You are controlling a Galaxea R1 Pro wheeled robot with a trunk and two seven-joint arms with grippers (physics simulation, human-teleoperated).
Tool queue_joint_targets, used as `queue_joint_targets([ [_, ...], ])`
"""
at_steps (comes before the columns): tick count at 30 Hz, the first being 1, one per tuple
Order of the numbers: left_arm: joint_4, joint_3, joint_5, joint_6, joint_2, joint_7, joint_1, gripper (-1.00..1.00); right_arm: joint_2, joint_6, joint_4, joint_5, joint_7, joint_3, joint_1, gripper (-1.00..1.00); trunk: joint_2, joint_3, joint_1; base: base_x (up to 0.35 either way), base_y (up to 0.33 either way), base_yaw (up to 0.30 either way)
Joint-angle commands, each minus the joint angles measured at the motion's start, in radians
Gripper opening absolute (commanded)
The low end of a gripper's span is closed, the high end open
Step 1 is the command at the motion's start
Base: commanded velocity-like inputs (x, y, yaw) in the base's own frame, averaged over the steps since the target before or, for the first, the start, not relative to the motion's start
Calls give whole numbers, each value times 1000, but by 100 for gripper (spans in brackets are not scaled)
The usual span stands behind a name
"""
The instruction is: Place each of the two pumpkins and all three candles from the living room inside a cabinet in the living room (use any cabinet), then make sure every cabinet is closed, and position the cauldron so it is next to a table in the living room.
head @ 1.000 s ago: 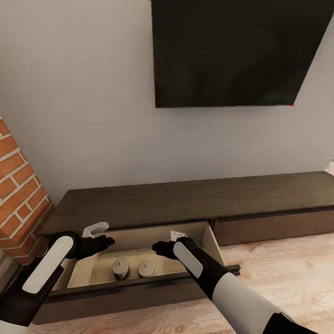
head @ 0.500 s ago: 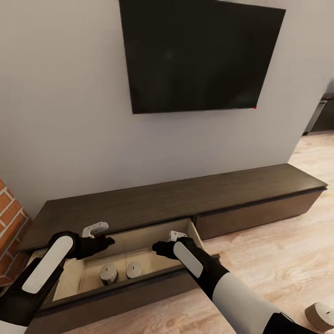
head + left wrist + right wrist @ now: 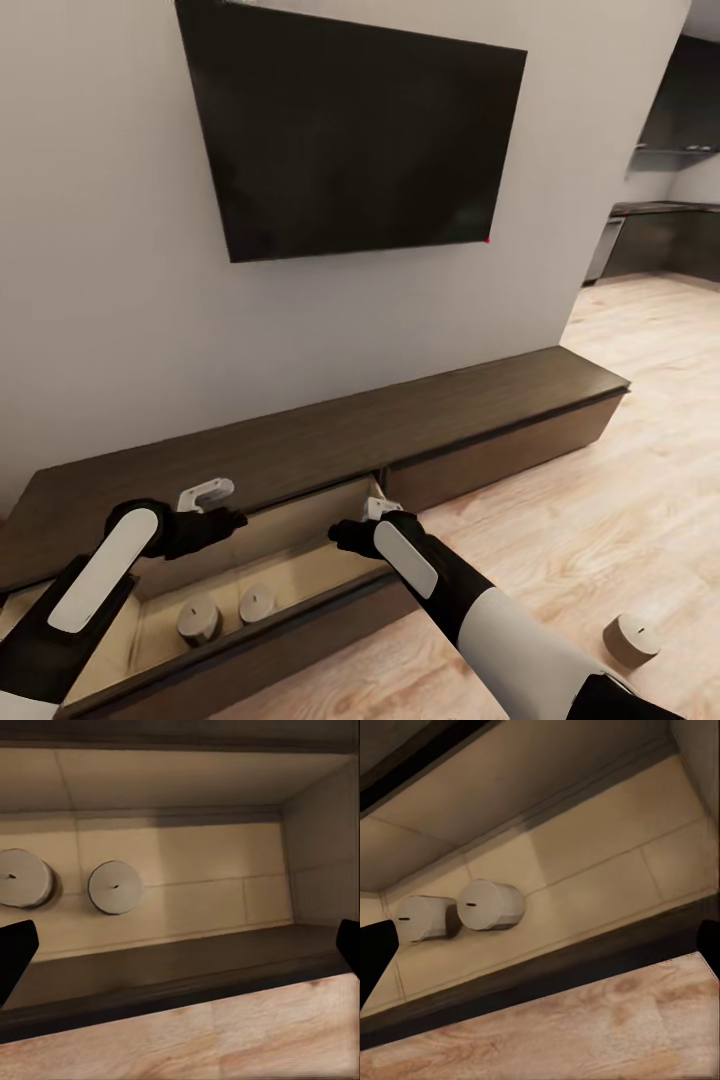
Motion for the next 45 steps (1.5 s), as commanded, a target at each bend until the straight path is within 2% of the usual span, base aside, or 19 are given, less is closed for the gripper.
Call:
queue_joint_targets([
  [1,-1,-1,10,0,1,11,-1,100,0,0,-1,-9,-9,3,-1,100,7,3,-4,0,0,-277],
  [45,-1,-1,10,0,-2,14,-1,100,-1,0,0,-9,-9,3,-1,100,315,164,-173,0,0,-266],
])
